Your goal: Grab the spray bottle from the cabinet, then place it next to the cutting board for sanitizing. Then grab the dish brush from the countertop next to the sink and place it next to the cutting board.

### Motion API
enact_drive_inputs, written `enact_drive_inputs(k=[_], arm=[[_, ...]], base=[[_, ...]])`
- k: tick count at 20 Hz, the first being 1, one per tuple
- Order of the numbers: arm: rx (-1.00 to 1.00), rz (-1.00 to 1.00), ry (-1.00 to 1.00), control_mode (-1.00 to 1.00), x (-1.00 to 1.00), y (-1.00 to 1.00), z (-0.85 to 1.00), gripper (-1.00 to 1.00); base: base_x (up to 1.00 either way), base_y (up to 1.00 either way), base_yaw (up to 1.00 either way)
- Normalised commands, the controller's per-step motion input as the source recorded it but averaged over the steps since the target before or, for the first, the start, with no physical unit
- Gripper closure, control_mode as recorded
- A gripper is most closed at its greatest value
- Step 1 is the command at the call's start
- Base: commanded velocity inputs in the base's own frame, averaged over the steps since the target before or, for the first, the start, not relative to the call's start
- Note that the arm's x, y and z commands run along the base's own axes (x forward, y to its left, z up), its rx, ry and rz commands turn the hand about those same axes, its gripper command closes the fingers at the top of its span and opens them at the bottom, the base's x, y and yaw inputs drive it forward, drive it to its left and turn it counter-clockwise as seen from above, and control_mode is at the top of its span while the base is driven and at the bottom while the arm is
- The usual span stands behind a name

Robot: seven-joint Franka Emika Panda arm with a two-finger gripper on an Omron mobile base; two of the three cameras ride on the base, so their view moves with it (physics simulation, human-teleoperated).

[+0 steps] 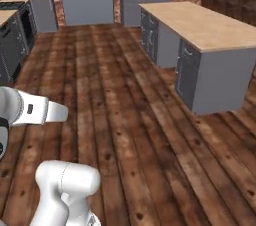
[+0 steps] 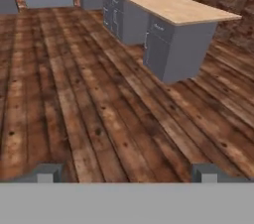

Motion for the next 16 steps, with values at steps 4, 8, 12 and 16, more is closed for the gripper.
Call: enact_drive_inputs(k=[4, 8, 12, 16], arm=[[0.0, 0.0, 0.0, 1.0, 0.0, 0.0, 0.0, -1.0], [0.0, 0.0, 0.0, 1.0, 0.0, 0.0, 0.0, -1.0], [0.0, 0.0, 0.0, 1.0, 0.0, 0.0, 0.0, -1.0], [0.0, 0.0, 0.0, 1.0, 0.0, 0.0, 0.0, -1.0]], base=[[1.0, 0.0, 0.7], [1.0, 0.0, 0.71], [1.0, -0.03, 0.7], [1.0, -0.43, 0.57]])
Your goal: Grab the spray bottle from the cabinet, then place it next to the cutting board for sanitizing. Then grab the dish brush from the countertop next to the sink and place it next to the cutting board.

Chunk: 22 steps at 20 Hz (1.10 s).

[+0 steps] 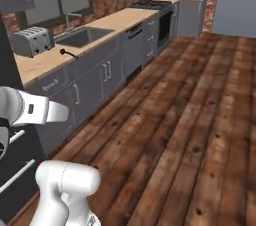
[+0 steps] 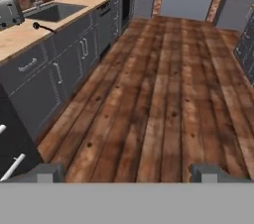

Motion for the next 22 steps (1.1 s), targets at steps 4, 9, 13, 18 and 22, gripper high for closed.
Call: enact_drive_inputs(k=[4, 9, 13, 18, 22], arm=[[0.0, 0.0, 0.0, 1.0, 0.0, 0.0, 0.0, -1.0], [0.0, 0.0, 0.0, 1.0, 0.0, 0.0, 0.0, -1.0], [0.0, 0.0, 0.0, 1.0, 0.0, 0.0, 0.0, -1.0], [0.0, 0.0, 0.0, 1.0, 0.0, 0.0, 0.0, -1.0], [0.0, 0.0, 0.0, 1.0, 0.0, 0.0, 0.0, -1.0]], base=[[1.0, -0.54, 0.55], [1.0, -0.61, 0.55], [1.0, -0.75, 0.54], [1.0, -0.83, 0.53], [0.95, -0.97, 0.48]])
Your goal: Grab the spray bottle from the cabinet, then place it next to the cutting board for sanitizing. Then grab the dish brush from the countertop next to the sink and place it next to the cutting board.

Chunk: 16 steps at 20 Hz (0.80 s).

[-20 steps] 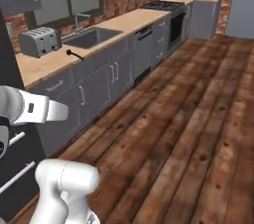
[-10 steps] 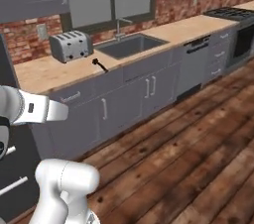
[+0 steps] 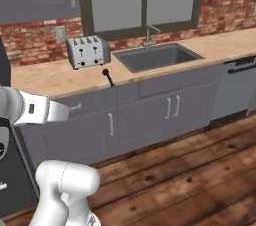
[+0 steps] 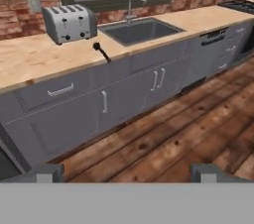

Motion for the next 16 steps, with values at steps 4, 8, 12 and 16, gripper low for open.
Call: enact_drive_inputs(k=[4, 8, 12, 16], arm=[[0.0, 0.0, 0.0, 1.0, 0.0, 0.0, 0.0, -1.0], [0.0, 0.0, 0.0, 1.0, 0.0, 0.0, 0.0, -1.0], [0.0, 0.0, 0.0, 1.0, 0.0, 0.0, 0.0, -1.0], [0.0, 0.0, 0.0, 1.0, 0.0, 0.0, 0.0, -1.0]], base=[[0.83, -1.0, 0.47], [0.95, -0.85, 0.47], [1.0, -0.67, 0.48], [0.93, -0.66, 0.46]])
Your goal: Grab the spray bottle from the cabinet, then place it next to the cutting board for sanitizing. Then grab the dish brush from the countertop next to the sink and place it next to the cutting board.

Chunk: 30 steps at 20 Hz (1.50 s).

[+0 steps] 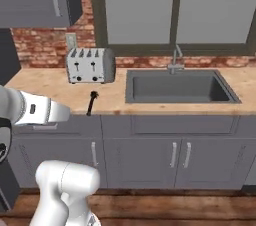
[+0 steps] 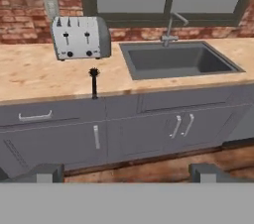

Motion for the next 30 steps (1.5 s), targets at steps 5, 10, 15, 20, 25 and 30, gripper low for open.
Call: enact_drive_inputs(k=[5, 10, 15, 20, 25, 30], arm=[[0.0, 0.0, 0.0, 1.0, 0.0, 0.0, 0.0, -1.0], [0.0, 0.0, 0.0, 1.0, 0.0, 0.0, 0.0, -1.0], [0.0, 0.0, 0.0, 1.0, 0.0, 0.0, 0.0, -1.0], [0.0, 0.0, 0.0, 1.0, 0.0, 0.0, 0.0, -1.0], [0.0, 0.0, 0.0, 1.0, 0.0, 0.0, 0.0, -1.0], [0.0, 0.0, 0.0, 1.0, 0.0, 0.0, 0.0, -1.0]], base=[[0.51, 0.0, 0.18], [0.14, 0.37, 0.07], [0.34, 0.24, 0.02], [0.66, 0.0, 0.05], [0.31, -0.01, 0.1], [0.26, 0.0, 0.17]])
